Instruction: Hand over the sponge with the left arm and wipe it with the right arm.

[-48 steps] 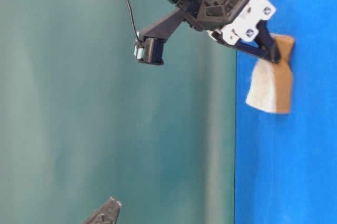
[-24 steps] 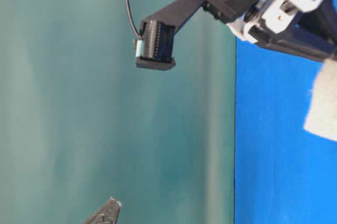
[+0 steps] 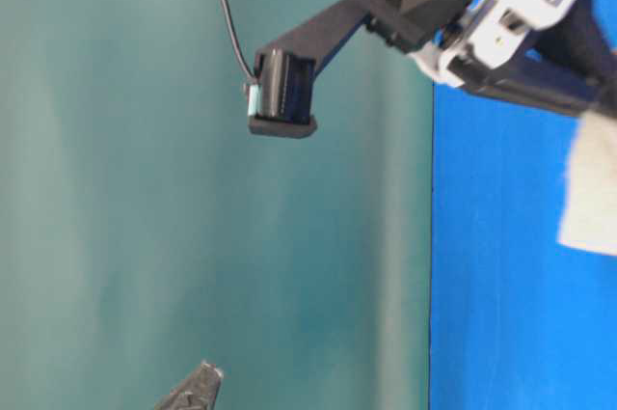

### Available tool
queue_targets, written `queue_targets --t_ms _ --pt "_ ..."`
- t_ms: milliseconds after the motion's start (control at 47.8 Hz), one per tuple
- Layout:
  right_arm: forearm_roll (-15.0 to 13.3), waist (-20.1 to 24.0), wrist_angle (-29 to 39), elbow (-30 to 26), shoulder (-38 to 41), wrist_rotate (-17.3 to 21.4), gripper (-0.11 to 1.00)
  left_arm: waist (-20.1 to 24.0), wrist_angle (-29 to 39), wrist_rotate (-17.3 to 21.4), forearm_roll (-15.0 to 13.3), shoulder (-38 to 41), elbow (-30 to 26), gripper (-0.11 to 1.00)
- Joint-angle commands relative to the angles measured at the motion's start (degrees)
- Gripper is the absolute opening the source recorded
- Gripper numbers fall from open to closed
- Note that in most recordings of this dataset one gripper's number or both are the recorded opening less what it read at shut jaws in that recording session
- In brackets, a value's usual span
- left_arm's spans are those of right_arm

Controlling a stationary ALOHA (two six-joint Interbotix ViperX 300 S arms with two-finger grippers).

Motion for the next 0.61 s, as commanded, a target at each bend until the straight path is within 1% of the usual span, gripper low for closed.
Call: queue_targets --t_ms 0,146,167,209,293,439,586 --pt "-2.4 -5.5 0.3 -0.8 -2.1 -0.3 0.19 -0.2 -0.6 0.0 -0.1 -0.1 -0.7 0.90" --pt "-5.9 -12.0 -0.1 -0.7 -2.2 -0.4 0.19 -0.2 -0.6 0.0 -0.1 -0.1 -0.7 0.90" --pt "-6.4 -12.3 -0.2 -0.7 -2.2 -1.1 0.19 -0.2 -0.6 0.0 -0.1 -0.1 -0.7 0.90" --pt "-7.4 -13.8 -0.4 -0.6 -2.2 -0.9 0.19 -0.2 -0.6 0.0 -0.1 -0.1 -0.7 0.90" --pt "-7.6 -15.7 -0.8 -0.6 -2.2 -1.0 0.19 -0.2 -0.6 0.0 -0.1 -0.1 -0.7 0.90" --pt "-7.6 -16.3 -0.8 -0.5 -2.2 -1.2 0.19 -0.1 -0.6 0.0 -0.1 -0.1 -0.7 0.90" --pt "-7.5 -13.9 -0.5 0.1 -2.2 -0.7 0.19 -0.2 -0.6 0.1 -0.1 -0.1 -0.6 0.90"
